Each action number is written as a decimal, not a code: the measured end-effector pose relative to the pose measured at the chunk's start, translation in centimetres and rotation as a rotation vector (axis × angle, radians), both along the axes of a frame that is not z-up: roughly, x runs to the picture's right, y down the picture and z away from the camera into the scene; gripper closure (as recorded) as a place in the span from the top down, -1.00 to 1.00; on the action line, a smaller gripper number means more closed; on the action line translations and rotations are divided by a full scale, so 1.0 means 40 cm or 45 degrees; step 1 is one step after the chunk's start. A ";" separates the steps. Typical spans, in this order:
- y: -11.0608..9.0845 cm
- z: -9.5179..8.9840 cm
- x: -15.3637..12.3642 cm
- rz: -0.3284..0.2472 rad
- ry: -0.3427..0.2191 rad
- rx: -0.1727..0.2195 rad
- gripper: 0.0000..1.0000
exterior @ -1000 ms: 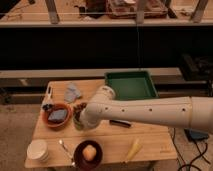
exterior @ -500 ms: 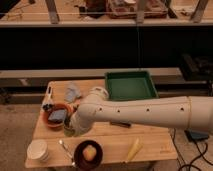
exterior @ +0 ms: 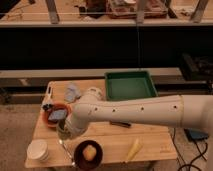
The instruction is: Stack cups into tray
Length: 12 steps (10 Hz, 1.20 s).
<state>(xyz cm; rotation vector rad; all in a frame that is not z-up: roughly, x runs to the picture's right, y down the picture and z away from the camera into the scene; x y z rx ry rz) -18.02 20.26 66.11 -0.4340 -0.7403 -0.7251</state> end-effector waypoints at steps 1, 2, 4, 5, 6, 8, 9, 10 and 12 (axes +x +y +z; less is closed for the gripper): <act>0.017 -0.006 -0.054 -0.032 -0.052 -0.011 -1.00; 0.032 -0.013 -0.125 -0.066 -0.111 -0.018 -1.00; 0.048 -0.037 -0.253 -0.122 -0.221 -0.009 -1.00; 0.046 -0.052 -0.307 -0.143 -0.267 0.010 -1.00; 0.043 -0.062 -0.338 -0.145 -0.287 0.022 -1.00; 0.040 -0.088 -0.385 -0.157 -0.348 0.051 -1.00; 0.044 -0.100 -0.390 -0.172 -0.379 0.057 -1.00; 0.052 -0.102 -0.380 -0.185 -0.400 0.054 -1.00; 0.059 -0.097 -0.326 -0.181 -0.416 0.033 -1.00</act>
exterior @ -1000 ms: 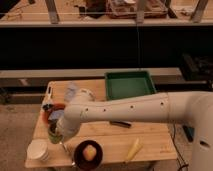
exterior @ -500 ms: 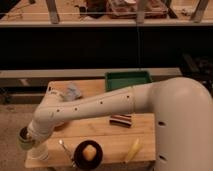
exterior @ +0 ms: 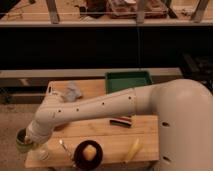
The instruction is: Stack cups into tray
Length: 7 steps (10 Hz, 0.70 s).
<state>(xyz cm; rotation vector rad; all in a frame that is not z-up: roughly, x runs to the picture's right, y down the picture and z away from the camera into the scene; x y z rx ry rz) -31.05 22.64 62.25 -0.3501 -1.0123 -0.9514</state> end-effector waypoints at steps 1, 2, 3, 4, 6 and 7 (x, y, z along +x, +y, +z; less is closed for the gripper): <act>-0.001 0.004 0.023 0.004 -0.001 -0.004 -1.00; 0.000 0.005 0.032 0.001 -0.001 -0.007 -1.00; 0.007 0.006 0.033 -0.012 0.002 -0.013 -0.94; 0.011 0.007 0.032 -0.021 0.004 -0.014 -0.81; 0.018 0.013 0.029 -0.034 0.019 -0.015 -0.39; 0.022 0.018 0.030 -0.041 0.030 -0.013 -0.20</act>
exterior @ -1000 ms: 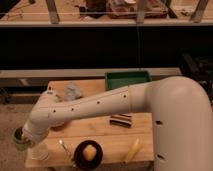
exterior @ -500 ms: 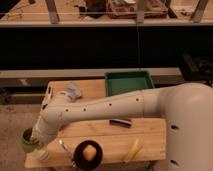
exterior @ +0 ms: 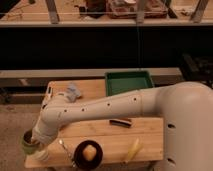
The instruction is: Stack cups into tray
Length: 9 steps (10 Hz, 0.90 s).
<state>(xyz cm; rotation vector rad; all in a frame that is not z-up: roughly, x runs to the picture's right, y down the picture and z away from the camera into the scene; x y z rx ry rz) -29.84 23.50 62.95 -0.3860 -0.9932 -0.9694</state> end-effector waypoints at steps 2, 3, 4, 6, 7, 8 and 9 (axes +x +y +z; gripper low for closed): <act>0.006 0.012 0.009 -0.007 0.027 0.006 0.21; 0.007 0.019 0.016 -0.006 0.044 0.010 0.43; 0.003 0.022 0.021 -0.003 0.053 0.014 0.54; -0.006 0.024 0.026 0.004 0.063 0.020 0.58; -0.009 0.023 0.023 0.004 0.061 0.022 0.58; -0.007 0.020 0.015 0.006 0.046 0.013 0.58; -0.009 0.019 0.014 0.021 0.021 -0.007 0.58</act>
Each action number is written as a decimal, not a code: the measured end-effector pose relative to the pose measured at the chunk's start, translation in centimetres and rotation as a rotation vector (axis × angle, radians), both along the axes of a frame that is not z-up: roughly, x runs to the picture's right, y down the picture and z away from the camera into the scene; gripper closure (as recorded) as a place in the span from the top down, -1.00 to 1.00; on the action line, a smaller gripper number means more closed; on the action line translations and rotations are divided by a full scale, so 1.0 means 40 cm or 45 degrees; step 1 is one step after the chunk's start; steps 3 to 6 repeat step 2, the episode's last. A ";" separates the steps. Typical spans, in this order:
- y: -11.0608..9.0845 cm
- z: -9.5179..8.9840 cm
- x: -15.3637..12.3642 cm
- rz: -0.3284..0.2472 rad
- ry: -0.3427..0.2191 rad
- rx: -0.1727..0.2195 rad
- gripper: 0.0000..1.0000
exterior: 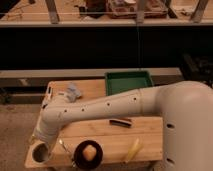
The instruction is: Stack cups into tray
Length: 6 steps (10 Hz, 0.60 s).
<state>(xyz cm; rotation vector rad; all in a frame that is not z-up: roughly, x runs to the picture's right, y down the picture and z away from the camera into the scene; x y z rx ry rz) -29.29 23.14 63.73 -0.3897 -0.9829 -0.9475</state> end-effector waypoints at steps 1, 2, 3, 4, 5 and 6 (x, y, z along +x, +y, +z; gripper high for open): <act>-0.003 -0.001 0.001 0.013 -0.021 -0.014 0.58; -0.007 -0.002 0.002 0.021 -0.036 -0.021 0.58; -0.007 -0.002 0.002 0.021 -0.036 -0.021 0.58; -0.007 -0.002 0.002 0.021 -0.036 -0.021 0.58; -0.007 -0.002 0.002 0.021 -0.036 -0.021 0.58; -0.007 -0.002 0.002 0.021 -0.036 -0.021 0.58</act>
